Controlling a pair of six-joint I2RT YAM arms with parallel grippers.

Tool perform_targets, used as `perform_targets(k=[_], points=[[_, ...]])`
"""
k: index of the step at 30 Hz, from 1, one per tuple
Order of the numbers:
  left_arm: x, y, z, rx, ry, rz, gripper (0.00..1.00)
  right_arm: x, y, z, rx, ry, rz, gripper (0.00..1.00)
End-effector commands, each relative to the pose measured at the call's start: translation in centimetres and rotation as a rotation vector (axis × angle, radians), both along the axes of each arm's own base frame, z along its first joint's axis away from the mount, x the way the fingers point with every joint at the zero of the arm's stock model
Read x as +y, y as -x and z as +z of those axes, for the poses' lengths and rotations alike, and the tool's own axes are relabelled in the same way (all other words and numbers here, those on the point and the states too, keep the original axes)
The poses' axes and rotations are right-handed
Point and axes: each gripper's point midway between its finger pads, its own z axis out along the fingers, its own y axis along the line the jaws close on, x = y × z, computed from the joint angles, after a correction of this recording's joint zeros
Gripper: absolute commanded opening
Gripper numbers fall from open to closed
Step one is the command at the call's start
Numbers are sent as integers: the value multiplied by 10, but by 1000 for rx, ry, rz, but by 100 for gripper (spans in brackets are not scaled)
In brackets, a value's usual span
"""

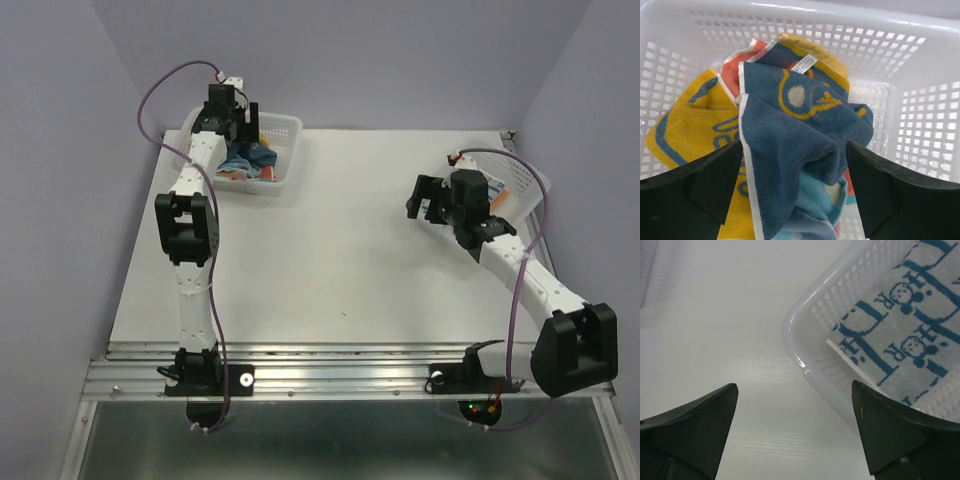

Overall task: Fold and stack the towels
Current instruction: Grab crumpled towel

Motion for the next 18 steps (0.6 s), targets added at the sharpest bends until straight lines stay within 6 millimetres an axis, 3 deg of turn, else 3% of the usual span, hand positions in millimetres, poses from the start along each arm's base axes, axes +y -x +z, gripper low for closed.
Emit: perform_targets(k=[1, 4, 8, 9, 10, 11, 14, 18], points=[[8, 1, 18, 3, -51, -46, 94, -3, 0, 6, -24, -5, -18, 100], [7, -1, 15, -3, -59, -58, 85, -7, -1, 5, -19, 6, -37, 100], [8, -2, 12, -2, -69, -63, 56, -7, 1, 7, -21, 10, -33, 100], [8, -2, 12, -3, -66, -62, 28, -6, 1, 7, -20, 8, -31, 100], [7, -2, 12, -2, -63, -61, 28, -6, 2, 6, -20, 9, -29, 100], [8, -3, 15, -8, -62, -56, 0, -7, 2, 6, -21, 12, -31, 100], [10, -3, 25, -26, -63, -40, 0, -7, 2, 8, -25, 7, -31, 100], [6, 2, 75, -128, -29, -39, 0, -4, 5, 11, -34, -6, -14, 100]])
